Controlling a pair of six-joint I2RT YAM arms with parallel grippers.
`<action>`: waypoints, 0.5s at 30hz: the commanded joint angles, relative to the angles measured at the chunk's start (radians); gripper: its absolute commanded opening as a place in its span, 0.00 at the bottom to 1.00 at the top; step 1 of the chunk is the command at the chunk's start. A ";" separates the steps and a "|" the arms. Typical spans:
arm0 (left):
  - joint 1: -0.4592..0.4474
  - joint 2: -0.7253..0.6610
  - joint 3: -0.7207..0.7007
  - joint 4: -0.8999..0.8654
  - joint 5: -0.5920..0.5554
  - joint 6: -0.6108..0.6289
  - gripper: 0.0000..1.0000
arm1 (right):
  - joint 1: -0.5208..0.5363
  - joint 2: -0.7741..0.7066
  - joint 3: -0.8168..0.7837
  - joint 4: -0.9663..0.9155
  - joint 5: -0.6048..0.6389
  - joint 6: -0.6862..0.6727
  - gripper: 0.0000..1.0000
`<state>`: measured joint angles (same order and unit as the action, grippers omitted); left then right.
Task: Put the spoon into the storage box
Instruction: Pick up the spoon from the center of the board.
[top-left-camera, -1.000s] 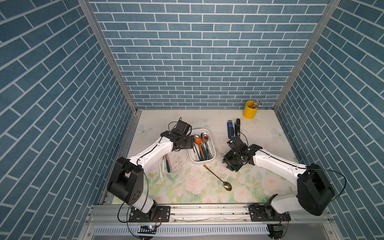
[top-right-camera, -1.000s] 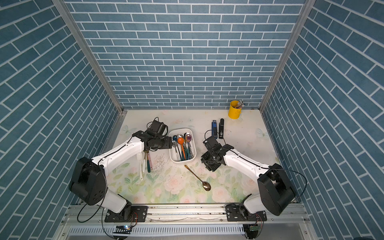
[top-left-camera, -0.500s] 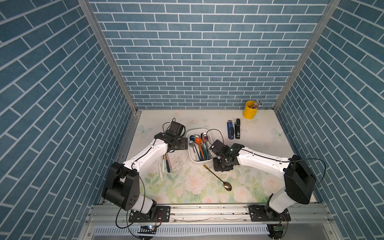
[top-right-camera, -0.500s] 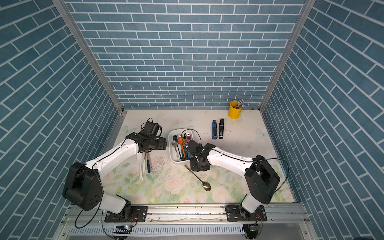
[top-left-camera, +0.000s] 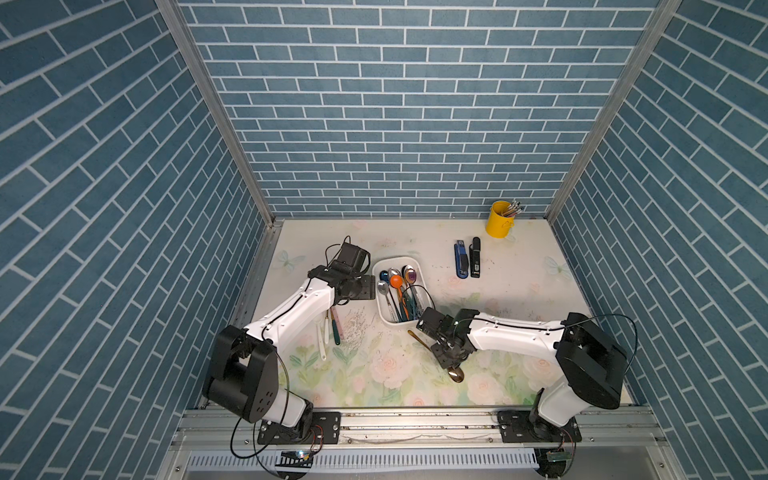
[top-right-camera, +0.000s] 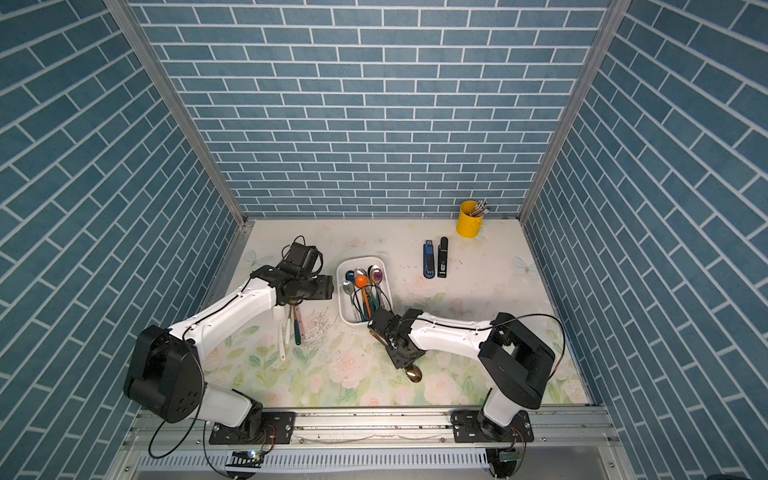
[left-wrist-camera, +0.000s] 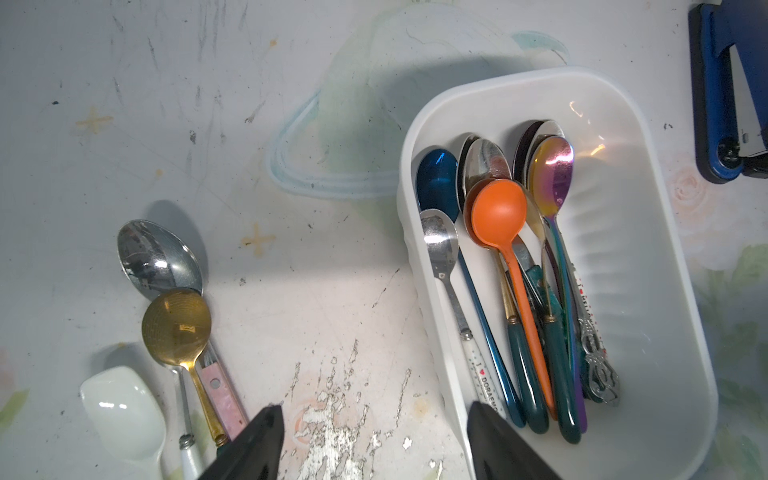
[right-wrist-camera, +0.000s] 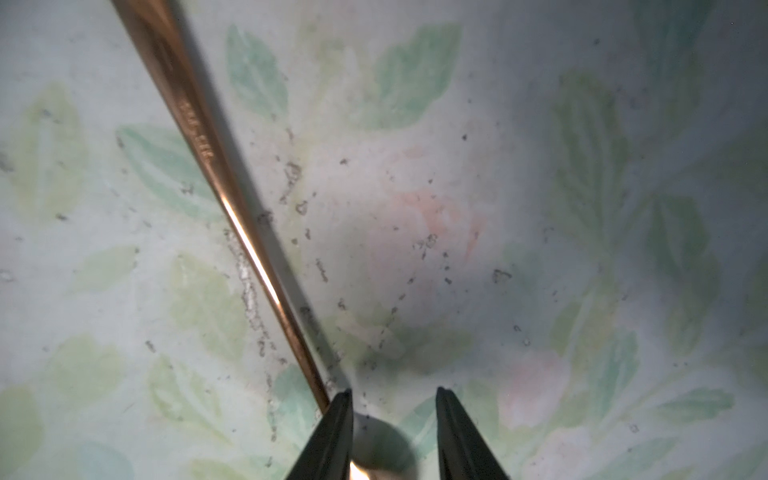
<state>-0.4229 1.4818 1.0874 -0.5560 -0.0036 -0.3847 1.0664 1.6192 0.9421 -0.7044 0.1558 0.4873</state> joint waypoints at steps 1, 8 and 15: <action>0.005 -0.027 -0.009 -0.016 -0.017 0.000 0.76 | 0.029 -0.035 0.000 0.015 0.056 -0.054 0.36; 0.005 -0.027 -0.009 -0.018 -0.018 -0.014 0.76 | 0.065 -0.114 -0.019 0.067 0.077 -0.080 0.36; 0.005 -0.031 -0.008 -0.022 -0.020 -0.013 0.76 | 0.085 -0.048 -0.081 0.125 -0.018 -0.097 0.34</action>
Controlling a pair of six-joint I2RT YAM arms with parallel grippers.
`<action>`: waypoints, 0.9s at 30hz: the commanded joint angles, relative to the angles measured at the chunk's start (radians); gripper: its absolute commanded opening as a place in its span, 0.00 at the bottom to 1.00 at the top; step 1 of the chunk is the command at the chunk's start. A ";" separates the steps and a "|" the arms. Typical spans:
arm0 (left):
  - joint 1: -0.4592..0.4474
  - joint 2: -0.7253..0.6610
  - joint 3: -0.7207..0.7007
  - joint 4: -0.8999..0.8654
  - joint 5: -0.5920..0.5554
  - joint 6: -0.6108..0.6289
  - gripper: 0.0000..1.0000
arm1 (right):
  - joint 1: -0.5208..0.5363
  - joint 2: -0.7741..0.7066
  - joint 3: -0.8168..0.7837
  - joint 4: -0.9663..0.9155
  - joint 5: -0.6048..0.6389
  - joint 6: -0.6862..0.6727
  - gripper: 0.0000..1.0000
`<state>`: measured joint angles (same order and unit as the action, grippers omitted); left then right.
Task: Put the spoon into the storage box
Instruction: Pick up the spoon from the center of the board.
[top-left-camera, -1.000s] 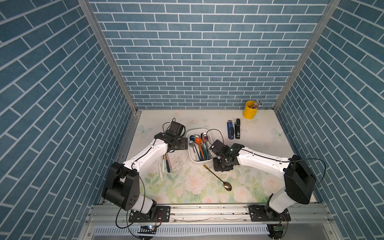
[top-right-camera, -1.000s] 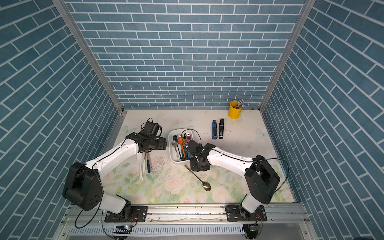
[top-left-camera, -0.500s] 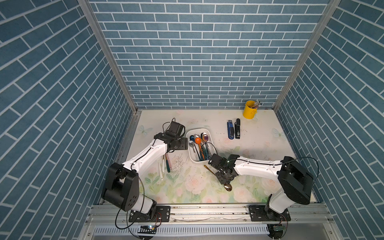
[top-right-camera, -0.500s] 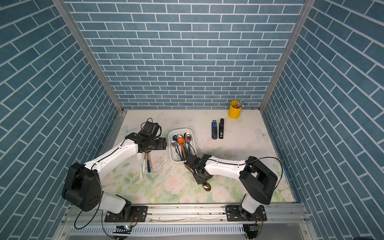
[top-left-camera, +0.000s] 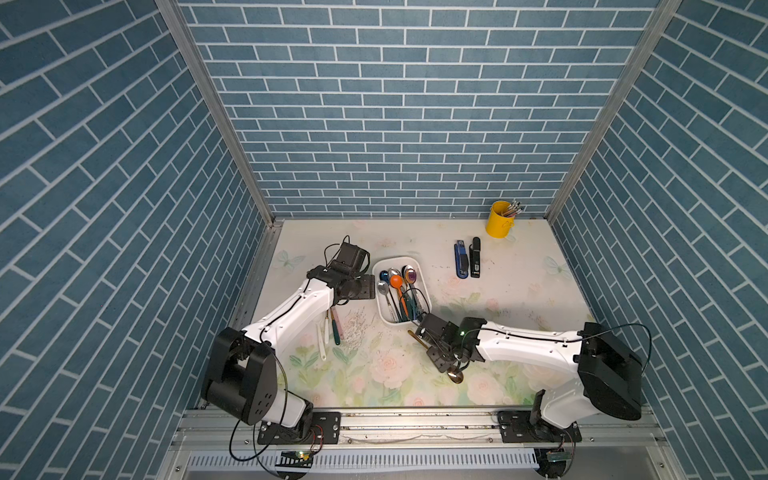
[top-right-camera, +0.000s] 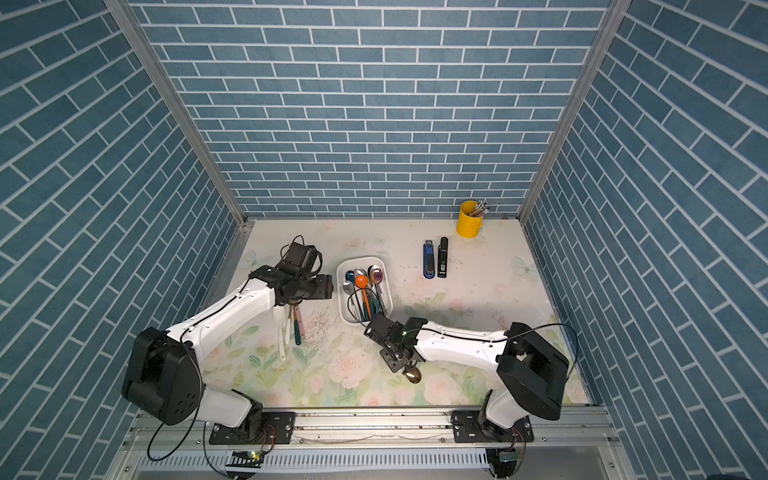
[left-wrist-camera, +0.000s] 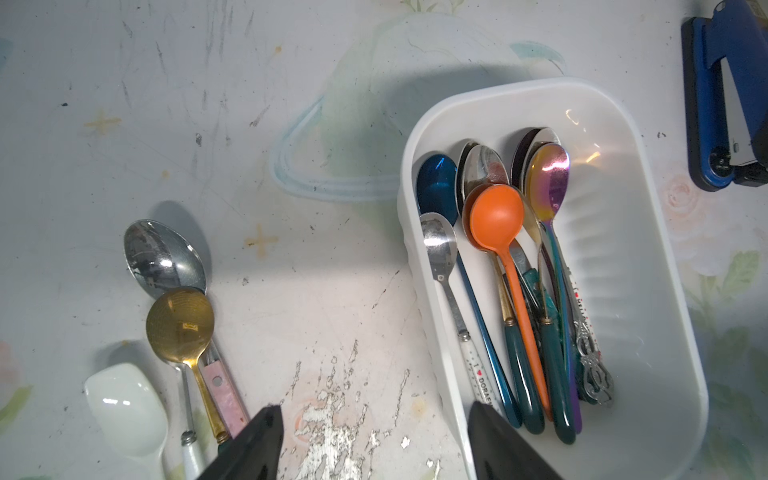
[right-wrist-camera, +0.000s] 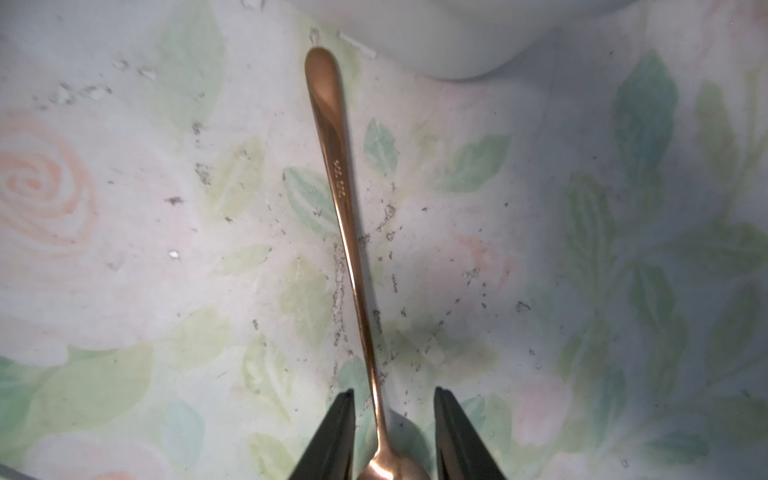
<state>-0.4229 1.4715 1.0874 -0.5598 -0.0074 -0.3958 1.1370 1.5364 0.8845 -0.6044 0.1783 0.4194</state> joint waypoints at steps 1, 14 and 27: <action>0.005 -0.023 -0.007 -0.018 -0.017 0.003 0.76 | 0.017 0.044 -0.029 0.032 -0.039 -0.026 0.33; 0.006 -0.065 -0.025 -0.030 -0.048 0.063 0.78 | 0.016 0.121 -0.044 0.042 -0.117 -0.116 0.09; 0.005 -0.265 -0.140 0.032 0.022 0.227 0.80 | 0.016 0.073 0.089 -0.028 -0.179 -0.216 0.00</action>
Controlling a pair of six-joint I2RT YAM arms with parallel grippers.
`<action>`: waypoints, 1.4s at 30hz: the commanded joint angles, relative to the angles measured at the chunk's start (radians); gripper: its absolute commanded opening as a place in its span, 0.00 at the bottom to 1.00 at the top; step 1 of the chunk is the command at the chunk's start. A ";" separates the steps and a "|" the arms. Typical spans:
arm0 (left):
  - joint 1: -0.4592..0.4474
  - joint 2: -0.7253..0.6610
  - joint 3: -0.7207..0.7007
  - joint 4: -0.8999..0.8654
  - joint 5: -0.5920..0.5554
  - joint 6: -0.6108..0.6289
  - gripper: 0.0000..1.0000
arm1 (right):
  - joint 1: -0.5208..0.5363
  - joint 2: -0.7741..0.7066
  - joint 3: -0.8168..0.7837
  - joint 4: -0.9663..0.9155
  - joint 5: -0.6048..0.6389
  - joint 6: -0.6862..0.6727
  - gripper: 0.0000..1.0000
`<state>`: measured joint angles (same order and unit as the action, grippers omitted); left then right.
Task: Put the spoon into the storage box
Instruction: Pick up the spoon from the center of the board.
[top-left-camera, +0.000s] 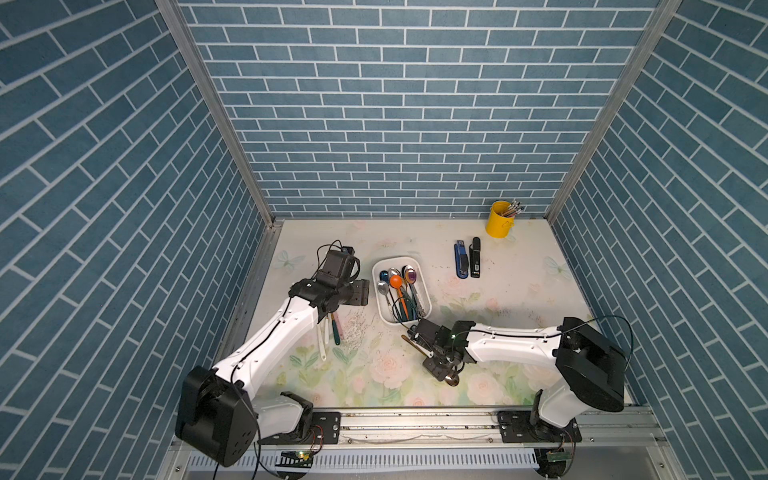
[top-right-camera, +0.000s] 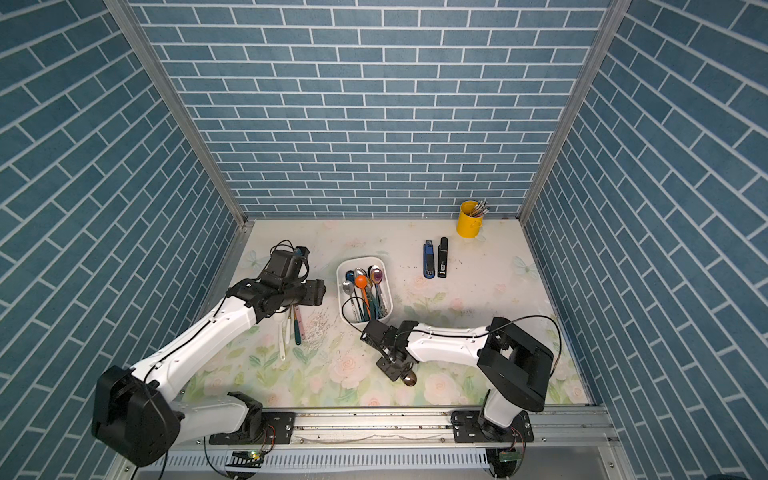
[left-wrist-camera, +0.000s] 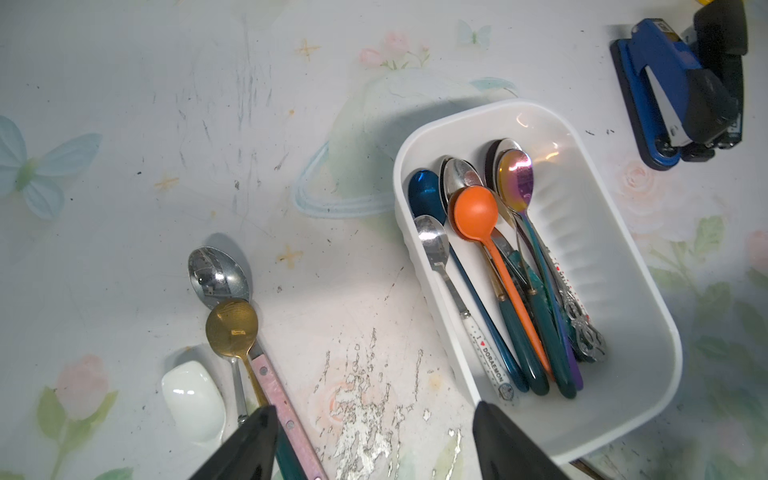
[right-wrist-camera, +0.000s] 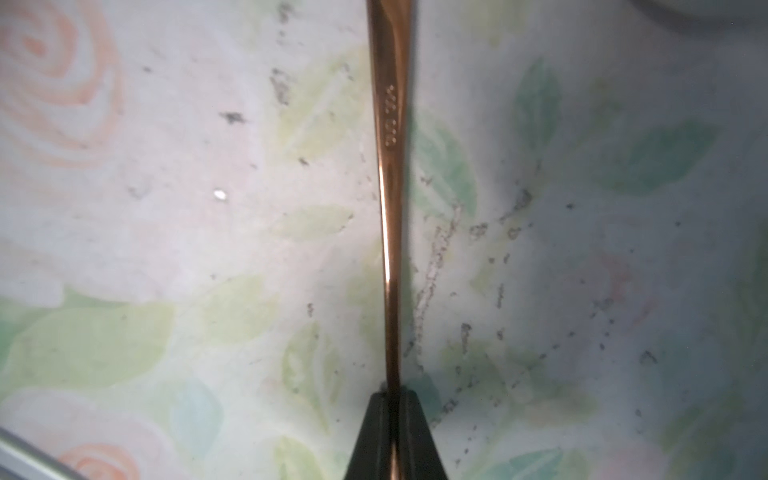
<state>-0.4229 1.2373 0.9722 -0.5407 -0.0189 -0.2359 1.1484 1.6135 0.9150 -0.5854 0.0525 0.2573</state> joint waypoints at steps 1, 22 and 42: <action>0.006 -0.049 -0.035 0.017 0.049 0.083 0.80 | 0.005 -0.009 0.080 -0.059 -0.069 -0.059 0.00; -0.163 -0.324 -0.227 0.085 0.017 0.542 0.79 | -0.188 -0.060 0.256 -0.135 -0.408 -0.234 0.00; -0.534 -0.357 -0.440 0.475 -0.405 1.130 0.80 | -0.260 0.031 0.391 -0.286 -0.520 -0.343 0.00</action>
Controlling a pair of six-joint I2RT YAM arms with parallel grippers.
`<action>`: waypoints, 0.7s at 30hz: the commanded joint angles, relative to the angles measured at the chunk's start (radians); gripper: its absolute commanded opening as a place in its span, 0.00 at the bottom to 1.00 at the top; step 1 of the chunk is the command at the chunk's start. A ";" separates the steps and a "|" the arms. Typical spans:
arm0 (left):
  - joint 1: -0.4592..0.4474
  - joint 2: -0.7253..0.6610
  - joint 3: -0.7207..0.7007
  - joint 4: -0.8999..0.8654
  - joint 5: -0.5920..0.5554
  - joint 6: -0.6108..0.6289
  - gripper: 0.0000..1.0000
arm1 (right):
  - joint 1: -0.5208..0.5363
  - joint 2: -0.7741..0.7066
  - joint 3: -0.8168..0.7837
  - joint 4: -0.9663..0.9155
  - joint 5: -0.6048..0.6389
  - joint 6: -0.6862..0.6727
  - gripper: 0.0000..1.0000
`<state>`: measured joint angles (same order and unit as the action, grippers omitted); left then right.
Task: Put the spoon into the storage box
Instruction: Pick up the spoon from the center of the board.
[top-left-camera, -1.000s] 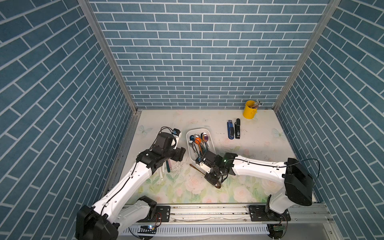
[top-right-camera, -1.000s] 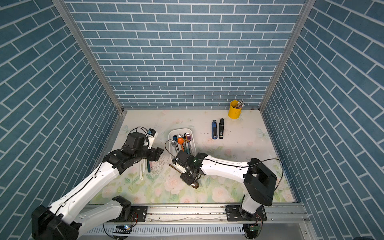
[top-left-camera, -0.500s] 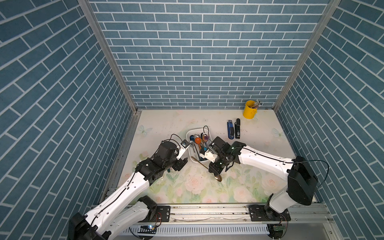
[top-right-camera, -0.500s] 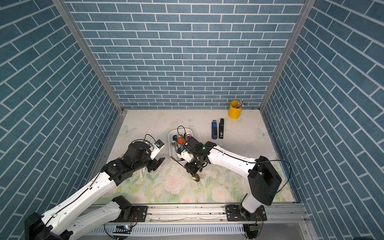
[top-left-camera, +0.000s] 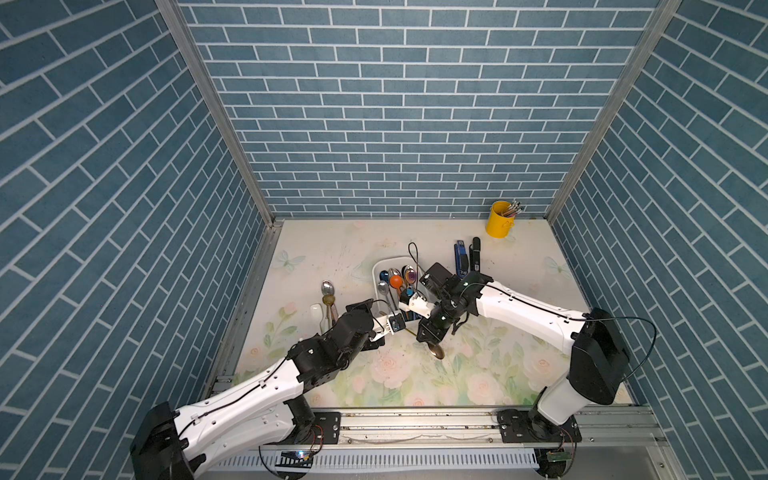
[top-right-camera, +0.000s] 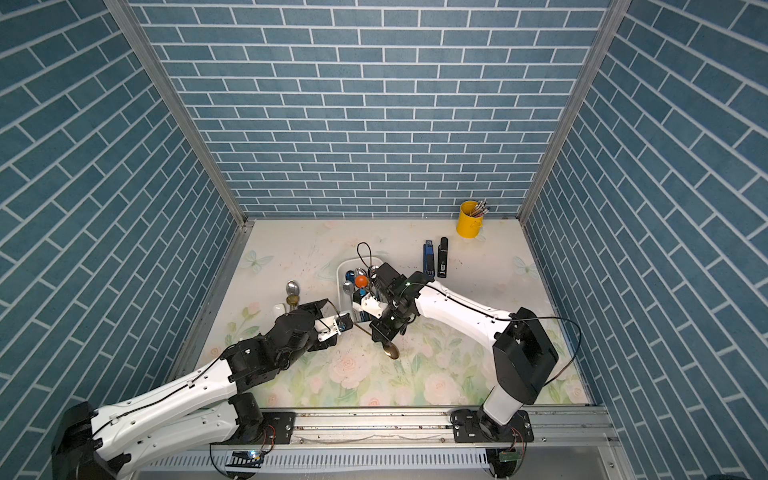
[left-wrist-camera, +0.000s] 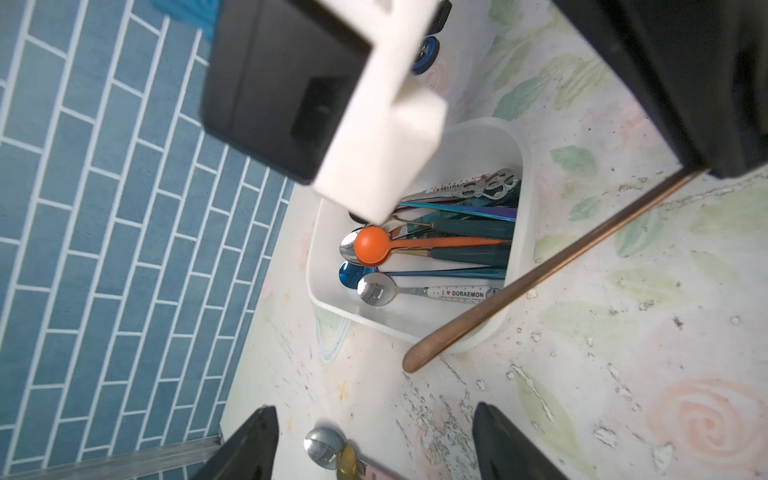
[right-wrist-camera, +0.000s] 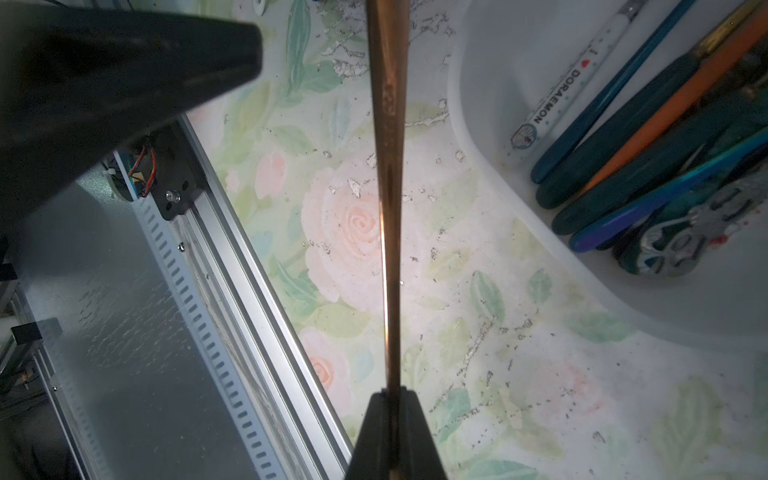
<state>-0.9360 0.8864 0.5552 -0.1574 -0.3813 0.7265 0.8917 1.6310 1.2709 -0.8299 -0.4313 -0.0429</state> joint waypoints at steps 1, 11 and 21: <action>-0.027 0.001 -0.032 0.109 -0.040 0.192 0.80 | -0.002 0.017 0.039 -0.044 -0.041 -0.043 0.00; -0.039 0.120 -0.064 0.197 -0.009 0.337 0.80 | -0.002 0.020 0.085 -0.076 -0.068 -0.037 0.00; -0.042 0.240 -0.072 0.340 -0.042 0.421 0.80 | 0.006 0.025 0.099 -0.110 -0.106 -0.040 0.00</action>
<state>-0.9684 1.1099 0.4973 0.1043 -0.4438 0.8791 0.8921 1.6520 1.3350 -0.9035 -0.5014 -0.0532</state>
